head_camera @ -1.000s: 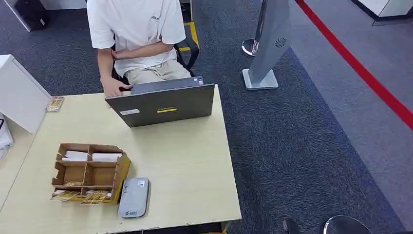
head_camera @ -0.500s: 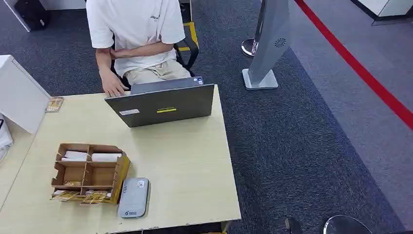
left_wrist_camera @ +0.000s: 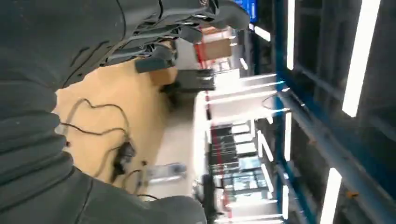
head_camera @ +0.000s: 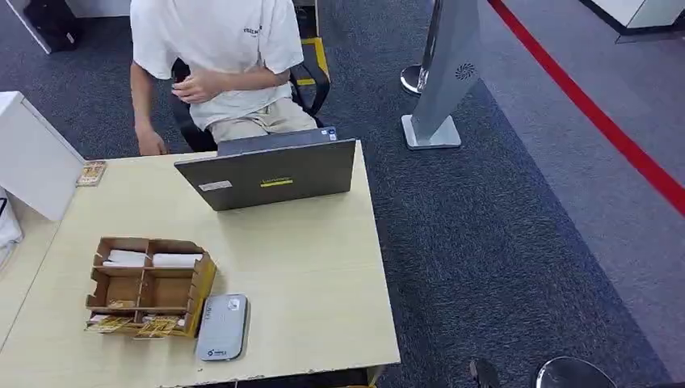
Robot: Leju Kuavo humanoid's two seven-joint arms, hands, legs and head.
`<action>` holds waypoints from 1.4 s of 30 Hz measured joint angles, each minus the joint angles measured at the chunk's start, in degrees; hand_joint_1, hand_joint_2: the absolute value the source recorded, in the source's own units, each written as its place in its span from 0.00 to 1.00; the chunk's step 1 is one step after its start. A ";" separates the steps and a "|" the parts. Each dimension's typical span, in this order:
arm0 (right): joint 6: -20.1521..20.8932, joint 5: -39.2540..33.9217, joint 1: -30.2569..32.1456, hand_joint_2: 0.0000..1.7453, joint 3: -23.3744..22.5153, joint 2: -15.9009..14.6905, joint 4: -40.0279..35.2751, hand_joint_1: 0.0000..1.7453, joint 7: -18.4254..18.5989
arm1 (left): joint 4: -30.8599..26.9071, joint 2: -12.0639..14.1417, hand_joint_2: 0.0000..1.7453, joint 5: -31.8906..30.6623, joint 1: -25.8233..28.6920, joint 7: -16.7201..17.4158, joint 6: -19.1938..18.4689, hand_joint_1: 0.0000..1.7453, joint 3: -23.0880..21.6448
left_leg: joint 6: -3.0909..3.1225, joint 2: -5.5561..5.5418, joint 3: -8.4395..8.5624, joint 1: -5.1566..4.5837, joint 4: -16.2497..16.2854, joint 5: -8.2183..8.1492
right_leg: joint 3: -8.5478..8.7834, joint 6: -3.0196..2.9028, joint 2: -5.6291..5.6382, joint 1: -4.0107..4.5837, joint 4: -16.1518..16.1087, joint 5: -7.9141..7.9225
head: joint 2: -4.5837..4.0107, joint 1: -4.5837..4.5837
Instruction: Pass the card to the sensor for recognition and then transmit it.
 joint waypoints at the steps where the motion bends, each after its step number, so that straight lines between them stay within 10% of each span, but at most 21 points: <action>1: 0.13 0.48 -0.06 1.00 0.00 0.04 0.00 0.00 0.13 | -1.27 0.89 1.00 -1.66 -0.45 0.02 1.97 0.00 -2.23 | 0.00 0.04 -0.01 0.02 0.04 0.00 | -0.02 0.00 0.03 0.01 0.00 0.02 | 0.00 0.00; 10: 0.77 2.95 -0.78 1.00 0.13 0.70 -0.04 0.00 1.59 | -5.00 5.73 1.00 -16.92 -8.98 0.04 4.52 0.00 -14.11 | -0.04 -0.21 0.02 0.04 0.20 0.26 | -0.33 -0.04 -0.20 0.02 0.15 0.09 | 0.00 0.04; 16: 0.76 5.31 -2.09 1.00 0.35 1.60 -0.07 0.00 4.00 | 12.34 8.22 1.00 -43.21 -27.68 0.58 4.41 0.00 -17.43 | -0.11 -0.24 -0.20 0.00 0.27 0.59 | -0.62 -0.14 -0.28 0.01 0.32 0.50 | 0.00 0.02; 20: 0.77 6.04 -2.31 1.00 0.66 1.62 -0.04 0.00 5.23 | 35.27 11.27 1.00 -68.73 -43.37 15.91 4.21 0.00 -19.16 | -0.11 -0.21 -0.65 0.00 0.35 0.98 | -1.10 -0.17 -0.24 0.01 0.44 0.85 | 0.00 -0.02; 24: 1.01 6.62 -2.20 1.00 0.66 1.62 -0.04 0.00 5.62 | 55.32 14.57 1.00 -79.98 -54.90 30.40 1.49 0.00 -24.89 | -0.16 0.12 -0.89 0.01 0.35 1.11 | -1.42 -0.21 0.11 0.02 0.51 1.08 | 0.00 0.00; 31: 1.44 7.08 -2.14 1.00 0.66 1.60 -0.04 0.00 5.84 | 70.01 16.90 1.00 -82.98 -62.13 34.60 0.16 0.00 -31.42 | -0.16 0.18 -1.03 0.00 0.35 1.10 | -1.58 -0.21 0.22 0.01 0.50 1.07 | 0.00 -0.04; 42: 1.44 7.65 -2.13 1.00 0.66 1.60 -0.04 0.00 5.88 | 74.83 17.56 1.00 -80.80 -62.85 34.47 0.93 0.00 -33.98 | -0.16 0.14 -1.14 0.01 0.34 1.11 | -1.64 -0.21 0.20 0.02 0.51 1.07 | 0.00 -0.04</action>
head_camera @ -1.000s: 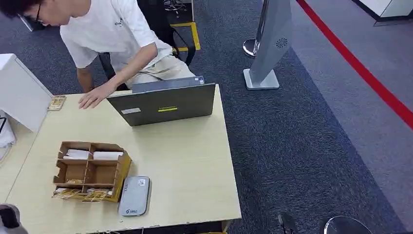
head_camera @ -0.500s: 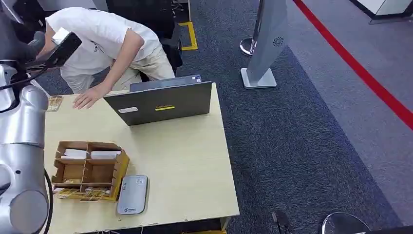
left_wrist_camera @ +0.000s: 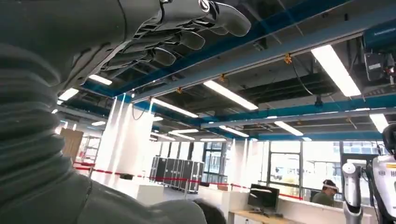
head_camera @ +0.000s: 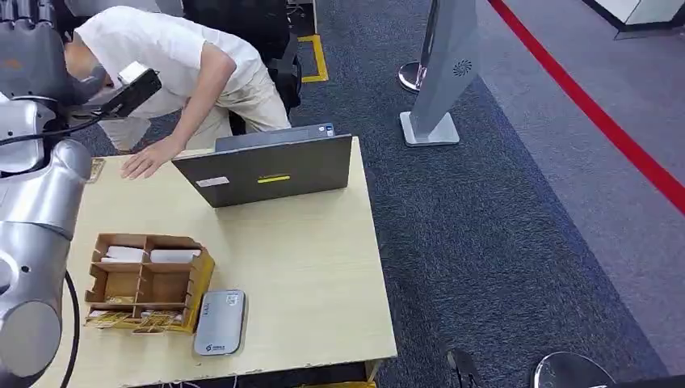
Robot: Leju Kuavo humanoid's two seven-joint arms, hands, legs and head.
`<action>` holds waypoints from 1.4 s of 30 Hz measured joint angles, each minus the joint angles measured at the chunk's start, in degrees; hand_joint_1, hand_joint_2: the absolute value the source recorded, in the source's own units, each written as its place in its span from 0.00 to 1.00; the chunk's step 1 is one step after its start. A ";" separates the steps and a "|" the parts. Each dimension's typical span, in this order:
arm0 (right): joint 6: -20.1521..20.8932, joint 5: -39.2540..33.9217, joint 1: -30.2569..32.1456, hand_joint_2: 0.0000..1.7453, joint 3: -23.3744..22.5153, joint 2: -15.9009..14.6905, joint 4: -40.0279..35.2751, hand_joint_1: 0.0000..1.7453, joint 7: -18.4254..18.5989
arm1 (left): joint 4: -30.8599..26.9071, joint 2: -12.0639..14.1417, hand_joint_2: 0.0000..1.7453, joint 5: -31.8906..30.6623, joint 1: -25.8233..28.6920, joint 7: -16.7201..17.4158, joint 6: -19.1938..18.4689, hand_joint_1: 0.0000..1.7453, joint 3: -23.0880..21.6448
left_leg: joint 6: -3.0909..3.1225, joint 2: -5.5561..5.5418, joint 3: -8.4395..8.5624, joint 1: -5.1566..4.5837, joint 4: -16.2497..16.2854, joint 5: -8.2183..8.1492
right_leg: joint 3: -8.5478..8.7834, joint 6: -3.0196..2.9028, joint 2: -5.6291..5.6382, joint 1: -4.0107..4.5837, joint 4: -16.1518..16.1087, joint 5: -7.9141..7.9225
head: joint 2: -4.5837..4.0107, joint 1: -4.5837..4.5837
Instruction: Pass the card to the sensor for recognition and then transmit it.
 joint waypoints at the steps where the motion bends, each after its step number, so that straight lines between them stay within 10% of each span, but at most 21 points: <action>1: -0.02 0.02 0.01 1.00 0.00 0.00 0.00 0.00 0.02 | 0.18 0.02 1.00 0.24 0.07 0.00 0.22 0.00 0.00 | 0.00 0.00 -0.01 0.00 0.00 0.00 | 0.00 0.00 0.00 0.00 0.00 0.00 | 0.00 0.00; 13: -0.28 0.28 0.34 1.00 0.00 0.00 0.00 0.00 0.33 | 0.37 1.11 1.00 3.02 4.46 -1.27 3.41 0.00 -0.13 | 0.00 -0.01 -0.04 0.00 0.00 0.00 | -0.04 0.00 -0.01 0.00 -0.01 0.00 | 0.00 -0.02; 23: -0.61 0.70 0.67 1.00 -0.04 -0.09 0.00 0.00 0.33 | 0.42 1.49 1.00 2.56 5.08 3.56 -2.67 0.00 -2.06 | 0.00 -0.01 -0.05 -0.01 0.01 0.00 | -0.06 0.00 0.00 0.00 0.00 0.00 | 0.00 0.00; 41: -0.79 1.99 0.64 1.00 -0.22 -0.17 0.00 0.00 0.59 | 0.42 1.40 1.00 5.56 5.13 3.45 -2.58 0.00 -5.14 | 0.00 -0.01 -0.09 0.00 0.01 0.00 | -0.07 0.00 -0.01 0.00 0.00 0.00 | 0.00 0.00; 42: -0.79 2.03 0.64 1.00 -0.31 -0.17 0.00 0.00 0.59 | 0.42 1.40 1.00 5.64 5.15 3.45 -2.58 1.00 -5.18 | 0.00 -0.01 -0.09 0.00 0.01 0.00 | -0.07 0.00 -0.01 0.00 0.00 0.00 | 0.00 0.00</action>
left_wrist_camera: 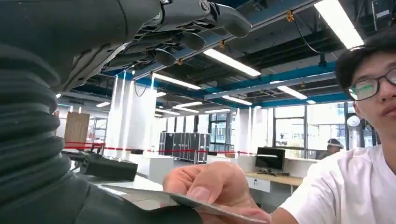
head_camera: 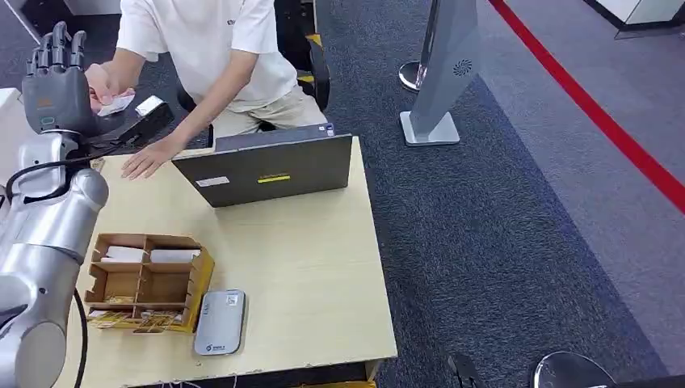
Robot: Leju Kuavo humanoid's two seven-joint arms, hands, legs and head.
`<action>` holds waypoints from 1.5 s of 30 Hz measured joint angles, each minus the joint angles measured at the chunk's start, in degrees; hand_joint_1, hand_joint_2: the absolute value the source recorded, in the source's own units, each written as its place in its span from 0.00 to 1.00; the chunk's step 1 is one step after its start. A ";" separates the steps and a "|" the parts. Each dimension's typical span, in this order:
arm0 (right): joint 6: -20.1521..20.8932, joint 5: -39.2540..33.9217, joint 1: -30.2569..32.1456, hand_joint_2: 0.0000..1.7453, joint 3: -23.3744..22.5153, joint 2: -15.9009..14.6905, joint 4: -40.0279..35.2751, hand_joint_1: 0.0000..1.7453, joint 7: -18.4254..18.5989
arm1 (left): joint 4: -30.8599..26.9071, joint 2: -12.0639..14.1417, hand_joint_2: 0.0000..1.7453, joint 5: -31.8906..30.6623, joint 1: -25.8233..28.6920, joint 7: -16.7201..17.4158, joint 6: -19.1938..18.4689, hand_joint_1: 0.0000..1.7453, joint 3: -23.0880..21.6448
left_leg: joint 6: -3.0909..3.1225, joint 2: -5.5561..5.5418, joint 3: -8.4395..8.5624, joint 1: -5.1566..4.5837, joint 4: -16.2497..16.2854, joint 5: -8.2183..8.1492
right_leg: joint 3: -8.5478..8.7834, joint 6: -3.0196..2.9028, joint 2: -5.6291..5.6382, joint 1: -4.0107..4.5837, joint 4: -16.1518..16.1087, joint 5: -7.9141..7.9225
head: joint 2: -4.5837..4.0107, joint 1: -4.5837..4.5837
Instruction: Pass the card to the sensor for recognition and then transmit it.
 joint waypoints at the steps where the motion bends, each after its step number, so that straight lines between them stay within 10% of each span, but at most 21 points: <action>1: 0.02 0.13 0.00 1.00 -0.09 0.00 0.00 0.00 0.00 | 0.00 0.00 1.00 0.13 0.03 -0.07 0.04 1.00 -0.02 | 0.00 0.00 0.00 0.00 0.00 0.00 | 0.00 0.00 0.00 0.00 0.00 0.00 | 0.00 0.00; 33: 0.02 1.64 0.04 1.00 -1.22 0.00 0.00 0.00 0.04 | -1.58 0.42 1.00 6.10 2.82 -4.35 2.89 1.00 -2.45 | 0.00 0.00 -0.02 -0.01 0.00 0.00 | -0.03 0.00 0.00 0.00 -0.01 0.00 | 0.00 0.00; 45: -0.33 0.63 2.13 1.00 -4.53 0.00 0.02 0.00 -2.30 | -35.19 0.04 1.00 11.71 27.51 -5.99 2.91 1.00 -8.72 | 0.04 0.11 -0.06 -0.06 -0.02 -0.12 | -0.09 0.01 0.04 -0.03 -0.03 -0.06 | 0.00 0.02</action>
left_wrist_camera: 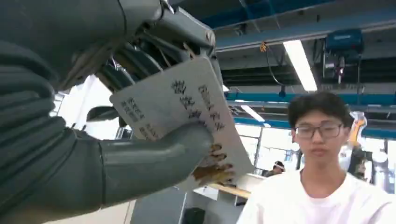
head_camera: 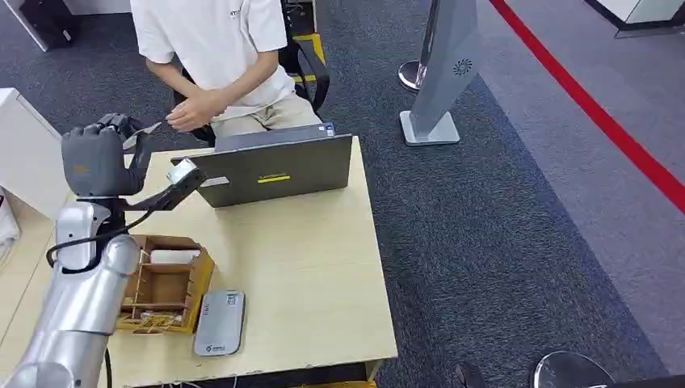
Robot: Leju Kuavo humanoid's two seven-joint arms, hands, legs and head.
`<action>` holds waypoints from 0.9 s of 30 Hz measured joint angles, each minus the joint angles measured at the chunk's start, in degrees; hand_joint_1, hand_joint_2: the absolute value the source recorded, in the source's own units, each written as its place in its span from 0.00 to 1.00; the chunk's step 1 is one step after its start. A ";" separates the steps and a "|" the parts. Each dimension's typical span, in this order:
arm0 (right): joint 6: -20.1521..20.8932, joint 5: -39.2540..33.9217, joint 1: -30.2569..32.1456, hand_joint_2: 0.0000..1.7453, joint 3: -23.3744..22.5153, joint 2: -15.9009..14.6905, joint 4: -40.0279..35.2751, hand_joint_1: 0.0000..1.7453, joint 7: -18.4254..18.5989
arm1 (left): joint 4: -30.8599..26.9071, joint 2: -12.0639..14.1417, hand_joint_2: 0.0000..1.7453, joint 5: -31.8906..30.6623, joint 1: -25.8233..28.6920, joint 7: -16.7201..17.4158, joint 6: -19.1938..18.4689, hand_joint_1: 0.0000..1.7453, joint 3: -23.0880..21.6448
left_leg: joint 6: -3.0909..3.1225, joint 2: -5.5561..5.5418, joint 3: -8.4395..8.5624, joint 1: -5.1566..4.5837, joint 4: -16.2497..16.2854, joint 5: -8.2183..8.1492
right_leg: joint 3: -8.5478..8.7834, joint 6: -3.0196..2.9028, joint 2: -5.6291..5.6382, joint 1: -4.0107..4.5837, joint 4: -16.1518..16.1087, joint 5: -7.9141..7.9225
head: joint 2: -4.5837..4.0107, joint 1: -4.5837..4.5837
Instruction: Pass the card to the sensor for recognition and then transmit it.
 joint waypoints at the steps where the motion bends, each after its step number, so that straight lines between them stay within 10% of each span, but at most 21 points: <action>1: -0.02 -0.22 0.35 1.00 -0.46 0.00 0.00 0.00 -0.15 | -3.97 0.02 1.00 -0.09 2.75 0.00 0.41 1.00 -0.79 | 0.01 -0.03 -0.03 0.01 0.00 0.00 | -0.02 0.01 -0.02 0.00 -0.01 -0.02 | 0.00 0.02; 15: -0.59 -0.87 1.44 1.00 -2.97 0.00 0.07 0.00 -1.60 | -24.75 0.48 1.00 -0.94 19.39 -1.77 0.67 1.00 -6.21 | 0.01 -0.10 -0.10 0.02 0.00 0.01 | -0.08 0.00 -0.08 0.01 -0.01 -0.03 | 0.00 0.13; 27: -0.33 -0.24 2.08 1.00 -4.78 0.00 0.07 0.00 -1.75 | -22.34 1.33 1.00 -3.41 24.59 2.25 -10.84 1.00 -9.87 | 0.01 -0.11 -0.11 0.02 0.00 0.01 | -0.11 0.00 -0.10 0.01 -0.01 -0.03 | 0.00 0.07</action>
